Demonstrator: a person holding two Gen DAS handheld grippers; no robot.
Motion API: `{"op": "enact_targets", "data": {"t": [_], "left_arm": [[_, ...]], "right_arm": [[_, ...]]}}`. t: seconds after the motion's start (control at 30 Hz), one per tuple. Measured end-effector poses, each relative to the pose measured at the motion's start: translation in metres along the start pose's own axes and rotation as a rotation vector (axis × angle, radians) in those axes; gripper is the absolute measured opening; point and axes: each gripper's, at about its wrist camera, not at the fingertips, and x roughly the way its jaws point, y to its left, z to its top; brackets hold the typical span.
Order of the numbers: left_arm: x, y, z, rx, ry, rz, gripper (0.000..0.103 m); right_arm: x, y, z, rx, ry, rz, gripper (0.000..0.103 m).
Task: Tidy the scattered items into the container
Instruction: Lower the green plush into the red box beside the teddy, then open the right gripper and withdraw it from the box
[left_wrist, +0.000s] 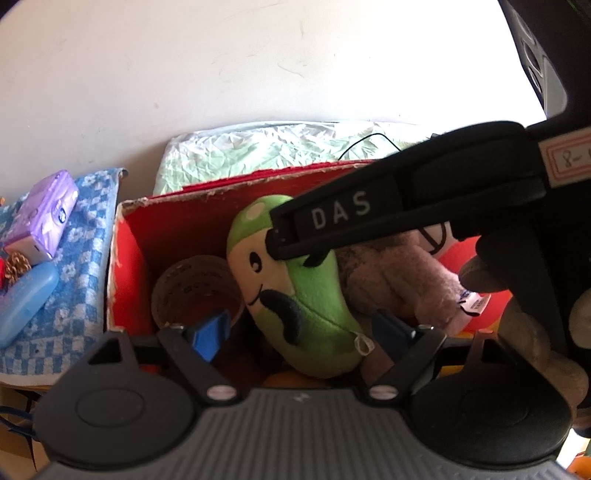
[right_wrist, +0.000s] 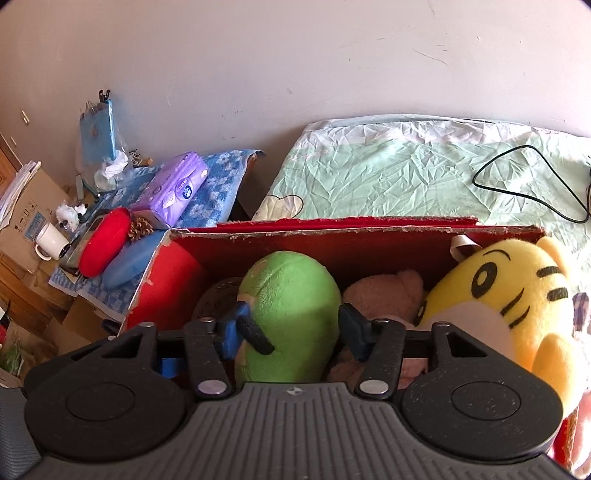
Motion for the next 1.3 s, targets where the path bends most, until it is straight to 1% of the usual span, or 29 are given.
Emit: {"op": "enact_targets", "data": {"t": [0.03,0.13,0.17,0.27,0.3,0.47,0.7,0.8,0.83,0.87,0.97,1.03,1.13,1.3], "left_arm": [[0.005,0.008,0.007,-0.002,0.001,-0.001,0.085],[0.002,0.012,0.006,-0.009,-0.002,0.010,0.087],[0.012,0.019,0.015,-0.009,-0.002,0.013,0.088],[0.011,0.022,0.013,-0.012,0.001,0.021,0.088],[0.017,0.021,0.010,-0.013,0.003,0.022,0.089],[0.012,0.023,0.006,-0.023,0.007,0.027,0.089],[0.004,0.025,0.006,-0.013,-0.017,0.055,0.090],[0.013,0.034,0.007,-0.016,-0.037,0.066,0.092],[0.007,0.031,0.007,-0.013,-0.043,0.069,0.092],[-0.006,0.020,0.006,-0.010,-0.048,0.072,0.092],[-0.013,0.012,0.009,-0.009,-0.049,0.079,0.095],[-0.013,0.006,0.009,-0.010,-0.042,0.089,0.096],[-0.007,-0.002,0.010,0.003,-0.029,0.132,0.096],[-0.002,-0.012,0.011,-0.041,0.003,0.187,0.096]], "right_arm": [[0.000,0.001,0.000,-0.003,-0.003,-0.007,0.057],[0.001,-0.001,-0.001,0.010,0.004,0.003,0.057],[0.001,-0.003,-0.002,0.019,0.007,0.010,0.057],[-0.001,-0.003,-0.004,0.028,0.006,0.017,0.058],[-0.003,-0.002,-0.005,0.028,0.000,0.019,0.058],[-0.011,-0.002,-0.008,0.033,-0.021,0.019,0.058],[-0.038,-0.003,-0.012,0.076,-0.079,0.063,0.058],[-0.057,-0.008,-0.018,0.107,-0.117,0.088,0.058],[-0.062,-0.010,-0.021,0.115,-0.128,0.087,0.058],[-0.068,-0.013,-0.023,0.124,-0.137,0.085,0.058],[-0.081,-0.023,-0.029,0.154,-0.151,0.077,0.058],[-0.088,-0.030,-0.032,0.171,-0.156,0.063,0.058],[-0.097,-0.039,-0.038,0.191,-0.166,0.051,0.058],[-0.105,-0.051,-0.045,0.184,-0.158,0.063,0.058]]}}
